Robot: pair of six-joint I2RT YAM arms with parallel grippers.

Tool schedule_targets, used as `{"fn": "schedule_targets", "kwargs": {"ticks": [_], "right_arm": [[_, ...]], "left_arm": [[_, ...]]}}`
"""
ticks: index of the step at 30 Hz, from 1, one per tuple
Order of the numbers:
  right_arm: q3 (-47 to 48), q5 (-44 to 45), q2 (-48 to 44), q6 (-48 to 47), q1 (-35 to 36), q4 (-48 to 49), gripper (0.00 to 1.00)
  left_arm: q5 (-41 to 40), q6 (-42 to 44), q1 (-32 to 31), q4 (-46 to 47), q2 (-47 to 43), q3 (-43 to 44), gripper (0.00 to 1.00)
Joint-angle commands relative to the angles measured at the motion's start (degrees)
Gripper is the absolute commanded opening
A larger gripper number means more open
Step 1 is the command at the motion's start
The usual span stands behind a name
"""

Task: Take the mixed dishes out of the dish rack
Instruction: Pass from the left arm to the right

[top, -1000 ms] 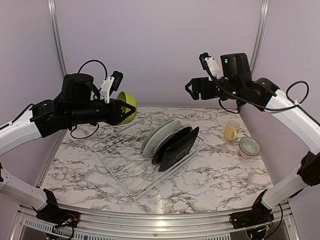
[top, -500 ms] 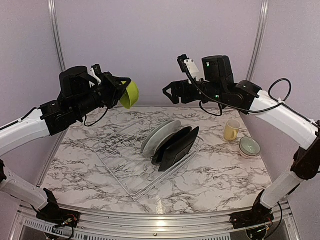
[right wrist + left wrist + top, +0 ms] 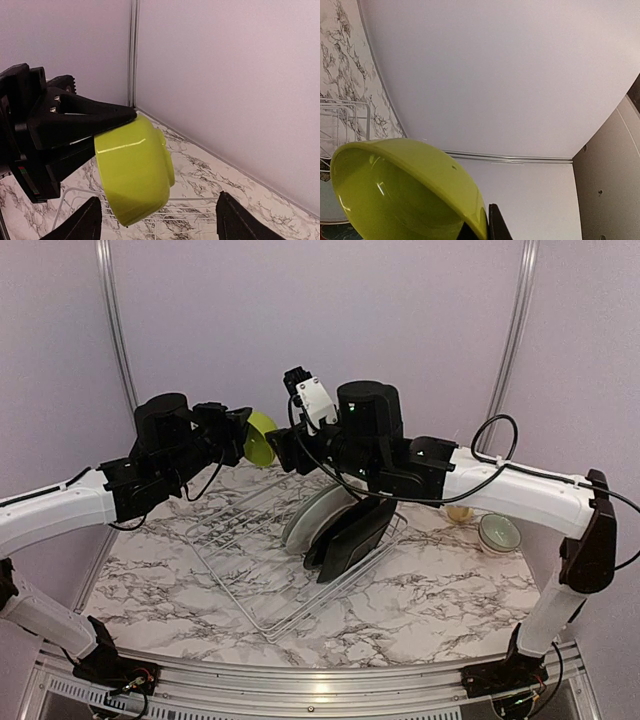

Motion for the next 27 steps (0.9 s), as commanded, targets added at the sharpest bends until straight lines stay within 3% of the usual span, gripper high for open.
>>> {"fn": "schedule_targets", "kwargs": {"ticks": [1, 12, 20, 27], "right_arm": [[-1.37, 8.66, 1.26, -5.77, 2.69, 9.21, 0.75], [-3.44, 14.64, 4.63, -12.39, 4.96, 15.83, 0.69], [-4.43, 15.24, 6.42, -14.03, 6.32, 18.31, 0.77], [0.24, 31.04, 13.56, -22.64, 6.33, 27.97, 0.71]], "left_arm": [[-2.65, -6.79, 0.10, 7.03, 0.04, -2.29, 0.00], [-4.99, -11.46, 0.29, 13.72, -1.13, -6.90, 0.00], [-4.35, -13.10, 0.45, 13.57, -1.18, -7.72, 0.00], [-2.72, -14.65, 0.45, 15.34, -1.54, -7.99, 0.00]]}}
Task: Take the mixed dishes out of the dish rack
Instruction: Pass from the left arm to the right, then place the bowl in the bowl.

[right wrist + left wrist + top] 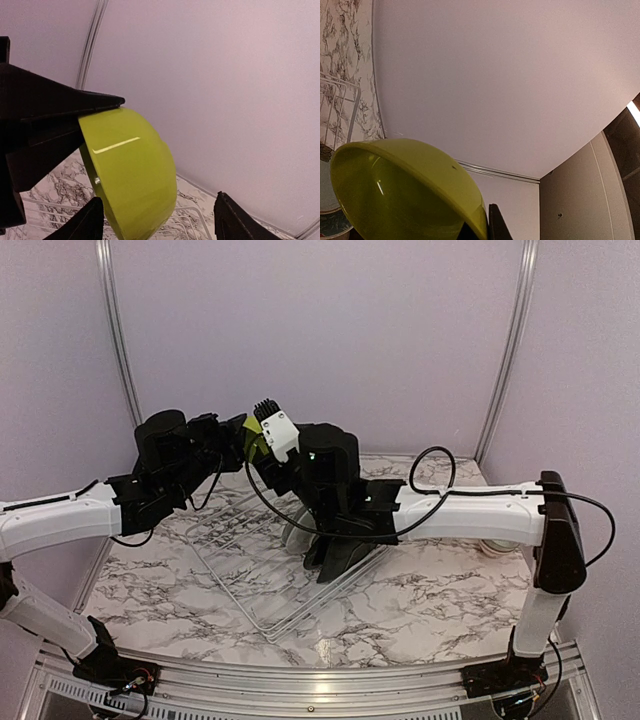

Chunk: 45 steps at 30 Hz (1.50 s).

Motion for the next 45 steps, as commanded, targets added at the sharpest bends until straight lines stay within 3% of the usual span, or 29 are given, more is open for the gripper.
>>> {"fn": "schedule_targets", "kwargs": {"ticks": [1, 7, 12, 17, 22, 26, 31, 34, 36, 39, 45], "right_arm": [[5.66, 11.62, 5.89, -7.43, 0.25, 8.65, 0.69], [7.46, 13.72, 8.82, -11.59, 0.29, 15.75, 0.50], [11.20, 14.82, 11.40, -11.67, 0.25, 15.78, 0.33], [15.48, 14.63, 14.14, -11.94, 0.25, 15.59, 0.22], [19.38, 15.17, 16.25, -12.97, 0.16, 15.38, 0.02], [20.67, 13.15, 15.81, -12.03, 0.12, 13.30, 0.00], [22.71, 11.01, 14.72, -10.97, -0.38, 9.68, 0.00], [24.64, 9.52, 14.30, -8.86, -1.65, 5.09, 0.00], [25.45, 8.25, 13.51, -6.80, -2.96, 1.62, 0.00], [25.17, 4.76, 10.12, -1.92, -4.98, -4.44, 0.00], [23.76, -12.07, -0.35, 13.11, -11.90, -26.77, 0.00]], "left_arm": [[0.18, -1.38, 0.30, 4.77, -1.66, -0.92, 0.00], [0.81, -2.23, 0.24, 5.17, -1.89, -1.44, 0.00], [1.31, -3.67, 0.19, 6.14, -1.90, -2.79, 0.00], [1.89, -4.82, 0.19, 6.27, -2.64, -4.13, 0.00], [2.77, -4.14, 0.20, 3.60, -5.07, -5.30, 0.02], [2.65, -2.89, 0.23, 0.65, -8.73, -8.82, 0.25], [1.15, 3.80, 0.19, -2.87, -15.24, -13.38, 0.74], [0.84, 10.20, 0.19, -4.18, -18.76, -15.01, 0.93], [1.27, 15.76, 0.28, -4.53, -21.03, -15.98, 0.99], [2.49, 26.13, 0.44, -7.04, -24.94, -16.91, 0.99], [6.95, 44.71, 0.62, -19.63, -33.10, -16.64, 0.99]]}}
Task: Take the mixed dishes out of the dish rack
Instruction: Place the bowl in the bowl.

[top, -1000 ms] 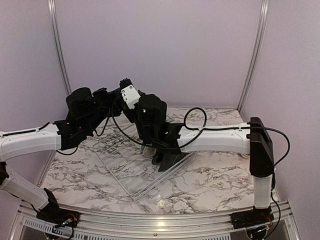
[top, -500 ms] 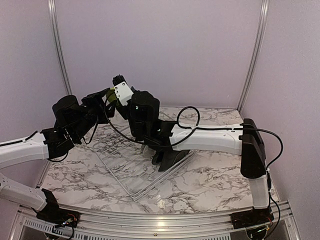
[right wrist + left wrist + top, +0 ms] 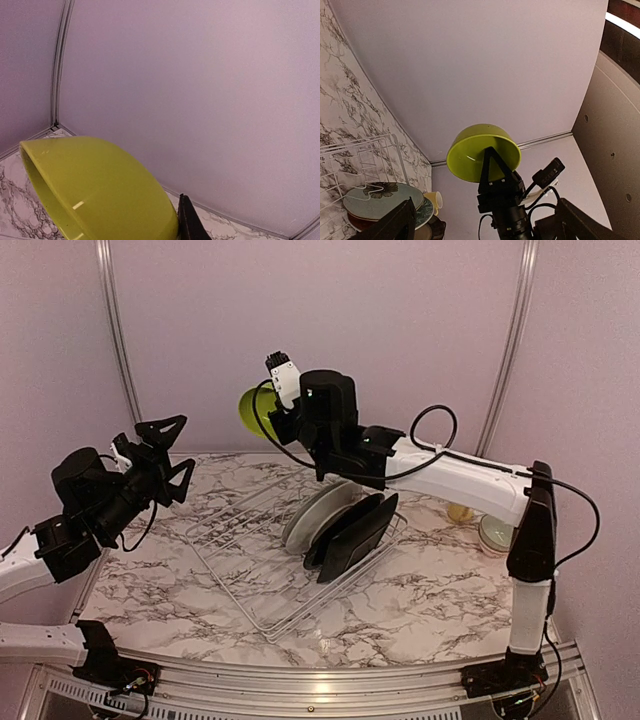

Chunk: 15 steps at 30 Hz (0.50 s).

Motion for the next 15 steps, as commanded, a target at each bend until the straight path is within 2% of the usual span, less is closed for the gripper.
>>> {"fn": "schedule_targets", "kwargs": {"ticks": [1, 3, 4, 7, 9, 15], "right_arm": [[-0.51, -13.67, -12.45, 13.45, -5.45, -16.63, 0.00], [-7.51, -16.77, -19.92, 18.22, -8.19, -16.85, 0.00], [-7.78, -18.25, -22.19, 20.35, -10.74, -20.30, 0.00], [-5.79, -11.01, -25.50, 22.29, -12.79, -33.79, 0.00], [-9.68, -8.82, -29.84, 25.52, -13.82, -38.07, 0.00], [-23.76, -14.53, -43.78, 35.31, -21.74, -48.40, 0.00]], "left_arm": [[5.17, 20.30, 0.17, -12.50, -5.42, 0.14, 0.99], [8.89, 25.42, 0.17, -14.90, -6.78, 0.20, 0.99], [11.13, 27.48, 0.21, -15.53, -7.09, 0.21, 0.99], [17.30, 31.48, 0.30, -15.62, -6.61, 0.54, 0.99], [19.61, 33.03, 0.25, -14.99, -5.56, 1.16, 0.99], [25.54, 36.26, 0.25, -12.70, -2.70, 4.51, 0.99]]}}
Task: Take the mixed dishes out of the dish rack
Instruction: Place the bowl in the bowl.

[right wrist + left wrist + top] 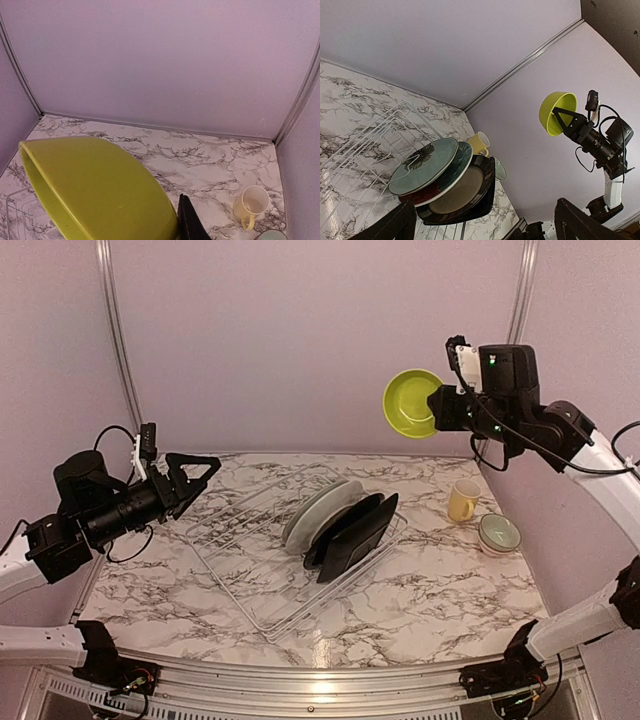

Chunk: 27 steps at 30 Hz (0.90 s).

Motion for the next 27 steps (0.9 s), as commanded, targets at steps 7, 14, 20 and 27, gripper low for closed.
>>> {"fn": "schedule_targets", "kwargs": {"ticks": [7, 14, 20, 27], "right_arm": [[-12.71, -17.41, -9.45, 9.08, -23.91, -19.03, 0.00], [-17.52, -29.79, -8.72, 10.58, -39.76, -15.42, 0.00], [-28.45, -40.30, -10.97, 9.41, -55.84, -9.52, 0.00], [-33.56, -52.89, -3.77, 7.97, -67.41, -3.92, 0.00]], "left_arm": [[7.61, 3.64, 0.26, 0.41, 4.42, 6.19, 0.99], [13.57, 5.98, 0.25, -11.62, 11.12, 15.73, 0.99], [14.18, 10.81, 0.27, -9.62, 13.60, 14.34, 0.99], [14.37, 9.28, 0.25, -0.75, 14.94, 11.25, 0.99]]}}
